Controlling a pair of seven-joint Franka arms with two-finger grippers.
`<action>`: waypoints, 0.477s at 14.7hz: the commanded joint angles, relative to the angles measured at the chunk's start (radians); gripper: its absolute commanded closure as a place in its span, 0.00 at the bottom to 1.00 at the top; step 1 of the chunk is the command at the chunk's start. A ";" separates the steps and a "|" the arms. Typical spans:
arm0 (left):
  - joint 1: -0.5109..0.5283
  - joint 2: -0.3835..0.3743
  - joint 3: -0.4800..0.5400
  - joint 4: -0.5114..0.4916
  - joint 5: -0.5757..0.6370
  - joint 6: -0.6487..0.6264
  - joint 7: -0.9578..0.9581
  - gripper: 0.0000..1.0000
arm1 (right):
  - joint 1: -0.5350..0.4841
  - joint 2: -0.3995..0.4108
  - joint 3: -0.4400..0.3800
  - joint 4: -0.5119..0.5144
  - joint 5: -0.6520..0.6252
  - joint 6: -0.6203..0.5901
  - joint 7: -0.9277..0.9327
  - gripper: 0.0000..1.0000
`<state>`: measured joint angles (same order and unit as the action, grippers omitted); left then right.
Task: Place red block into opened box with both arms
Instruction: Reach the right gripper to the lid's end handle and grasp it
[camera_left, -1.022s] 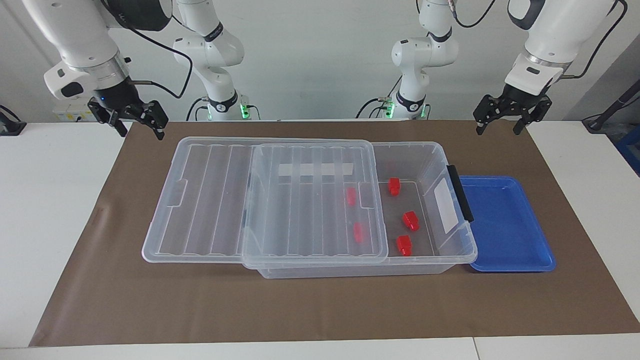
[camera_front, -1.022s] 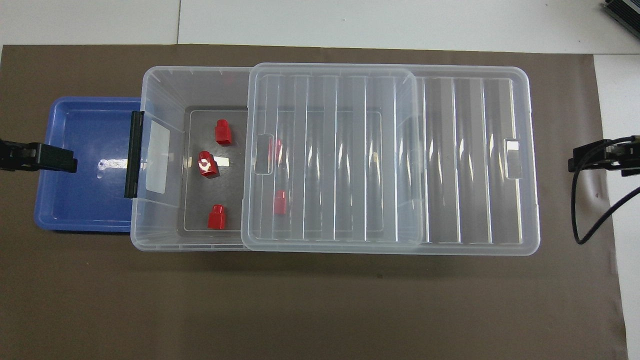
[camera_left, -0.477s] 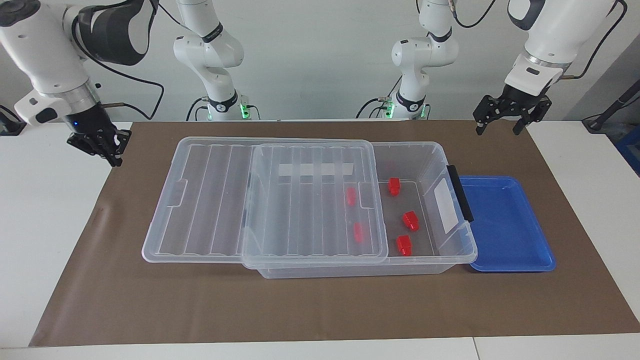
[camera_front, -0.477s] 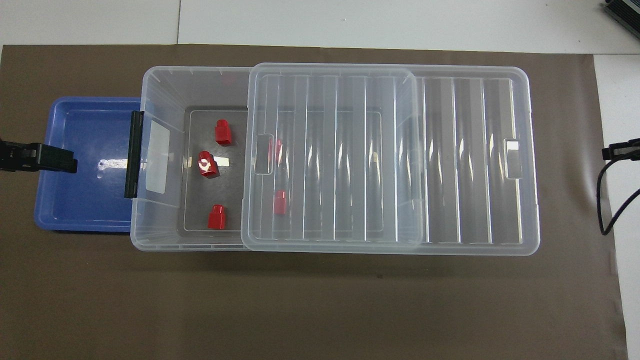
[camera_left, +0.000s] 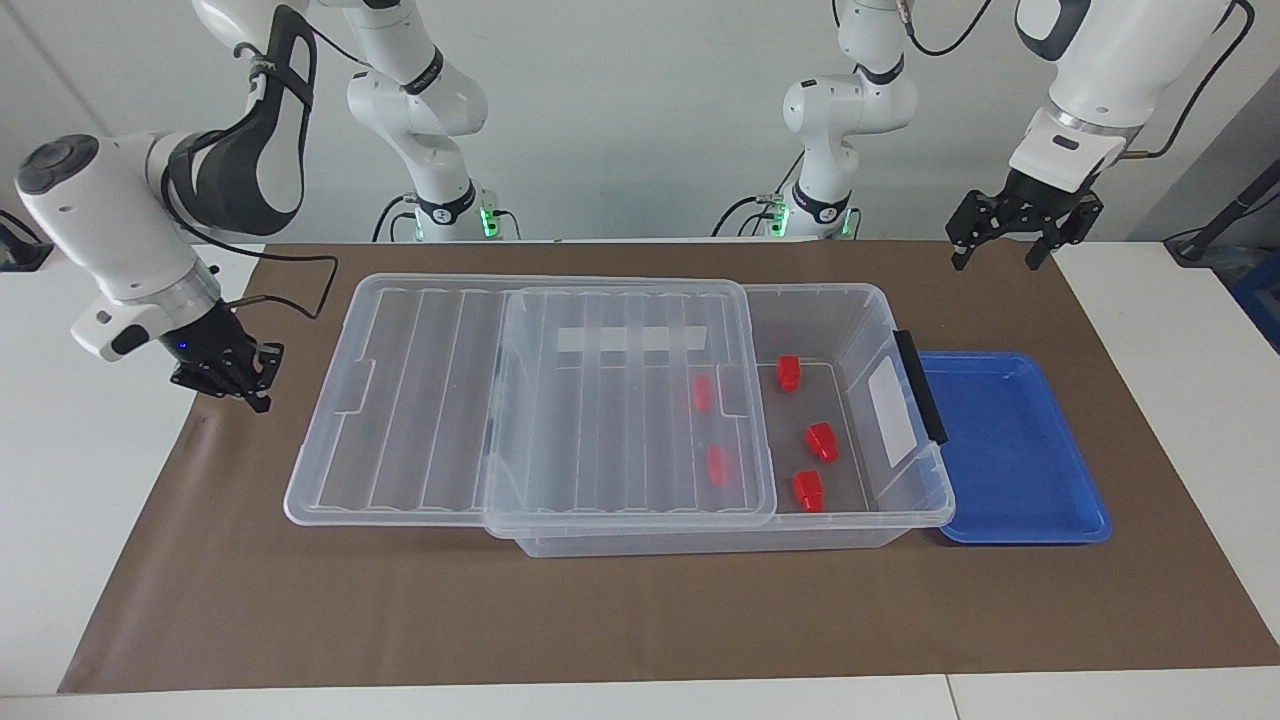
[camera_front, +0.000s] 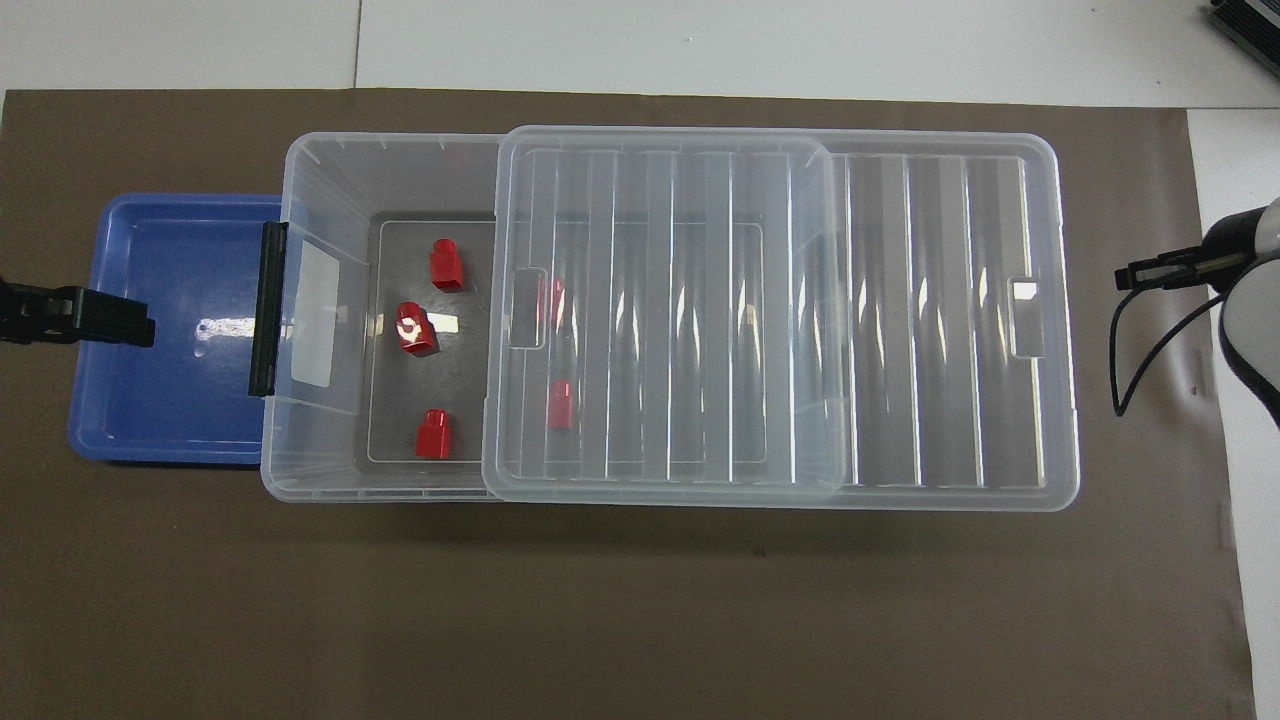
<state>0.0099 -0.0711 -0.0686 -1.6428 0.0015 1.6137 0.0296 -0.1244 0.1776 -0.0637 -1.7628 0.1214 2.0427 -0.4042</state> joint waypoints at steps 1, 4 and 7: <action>0.004 -0.012 0.003 -0.009 -0.015 -0.012 0.006 0.00 | 0.022 0.008 0.002 0.008 0.032 0.008 -0.016 1.00; 0.004 -0.012 0.003 -0.011 -0.015 -0.011 0.007 0.00 | 0.039 0.010 0.004 0.008 0.034 0.011 0.001 1.00; 0.002 -0.012 0.001 -0.011 -0.015 -0.011 0.007 0.00 | 0.069 0.010 0.004 0.006 0.034 0.016 0.045 1.00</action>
<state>0.0100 -0.0711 -0.0687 -1.6430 0.0015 1.6131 0.0296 -0.0685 0.1837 -0.0605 -1.7603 0.1318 2.0456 -0.3890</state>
